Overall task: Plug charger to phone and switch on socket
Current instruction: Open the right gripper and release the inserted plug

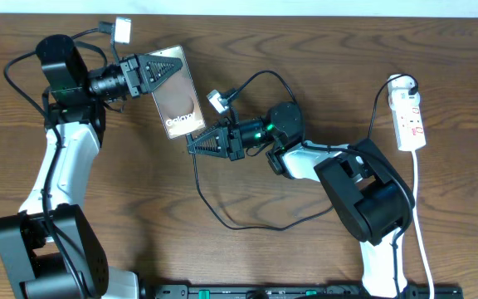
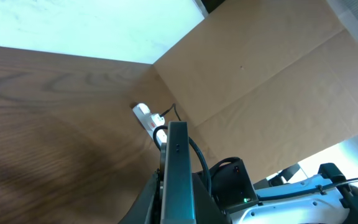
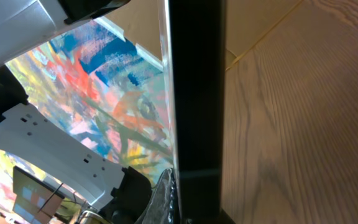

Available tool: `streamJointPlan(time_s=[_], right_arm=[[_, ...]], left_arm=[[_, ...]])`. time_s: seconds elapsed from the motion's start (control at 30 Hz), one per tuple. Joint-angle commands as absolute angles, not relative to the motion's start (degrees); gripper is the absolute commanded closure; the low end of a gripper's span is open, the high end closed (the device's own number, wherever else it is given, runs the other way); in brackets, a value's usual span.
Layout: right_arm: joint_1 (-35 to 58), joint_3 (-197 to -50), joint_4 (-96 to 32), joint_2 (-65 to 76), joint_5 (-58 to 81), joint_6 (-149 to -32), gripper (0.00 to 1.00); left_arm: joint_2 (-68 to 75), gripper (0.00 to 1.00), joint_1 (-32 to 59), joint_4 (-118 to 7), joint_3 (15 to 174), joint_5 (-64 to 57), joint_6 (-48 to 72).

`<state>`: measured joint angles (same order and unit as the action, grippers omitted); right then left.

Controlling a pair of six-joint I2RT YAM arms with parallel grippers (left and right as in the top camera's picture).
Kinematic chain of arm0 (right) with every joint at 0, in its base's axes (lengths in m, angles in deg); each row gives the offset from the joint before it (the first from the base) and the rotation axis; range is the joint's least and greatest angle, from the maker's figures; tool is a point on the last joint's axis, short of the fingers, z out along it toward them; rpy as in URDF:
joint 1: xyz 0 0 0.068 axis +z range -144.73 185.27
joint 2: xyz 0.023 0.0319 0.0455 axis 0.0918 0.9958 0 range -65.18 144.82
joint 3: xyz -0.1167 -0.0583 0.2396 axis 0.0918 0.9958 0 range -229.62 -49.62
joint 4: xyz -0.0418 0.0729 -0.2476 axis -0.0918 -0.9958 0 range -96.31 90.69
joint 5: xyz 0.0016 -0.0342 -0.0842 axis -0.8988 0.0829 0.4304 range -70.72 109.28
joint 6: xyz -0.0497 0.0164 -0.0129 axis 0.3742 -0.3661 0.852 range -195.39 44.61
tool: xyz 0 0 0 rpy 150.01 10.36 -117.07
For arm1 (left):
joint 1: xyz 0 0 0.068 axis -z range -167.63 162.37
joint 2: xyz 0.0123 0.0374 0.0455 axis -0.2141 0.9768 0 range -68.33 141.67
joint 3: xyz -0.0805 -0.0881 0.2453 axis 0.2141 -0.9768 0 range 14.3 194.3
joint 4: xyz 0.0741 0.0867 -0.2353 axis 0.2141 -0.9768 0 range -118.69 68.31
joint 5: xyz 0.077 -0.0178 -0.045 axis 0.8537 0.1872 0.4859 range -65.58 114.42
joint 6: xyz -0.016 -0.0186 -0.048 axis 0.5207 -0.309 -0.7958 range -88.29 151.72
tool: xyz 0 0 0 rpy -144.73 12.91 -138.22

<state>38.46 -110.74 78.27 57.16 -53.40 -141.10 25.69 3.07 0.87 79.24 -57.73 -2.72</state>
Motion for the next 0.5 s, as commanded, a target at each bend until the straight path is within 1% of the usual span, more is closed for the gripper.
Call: streamJointPlan(time_s=[0.0, 0.17, 0.27, 0.37, 0.43, 0.47], right_arm=[[37.98, -111.66, 78.73, 56.97, -46.61, -140.68, 0.99], [37.98, -111.66, 78.71, 56.97, -46.61, -140.68, 0.99], [37.98, -111.66, 78.71, 56.97, -46.63, -140.68, 0.97], [37.98, -111.66, 78.71, 56.97, -46.63, -140.71, 0.9], [37.93, -111.66, 78.69, 56.97, -46.65, -140.71, 0.82], [37.93, -111.66, 78.69, 56.97, -46.67, -140.71, 0.75]], left_arm=[[25.67, 0.93, 4.27, 0.61, 77.89, -61.73, -2.79], [25.67, 0.93, 4.27, 0.61, 77.89, -61.69, -2.79], [25.67, 0.93, 4.27, 0.63, 77.89, -61.69, -2.76], [25.67, 0.92, 4.25, 0.65, 77.89, -61.69, -2.76], [25.67, 0.93, 4.25, 0.65, 77.89, -61.67, -2.74], [25.67, 0.92, 4.18, 0.65, 77.89, -61.67, -2.74]])
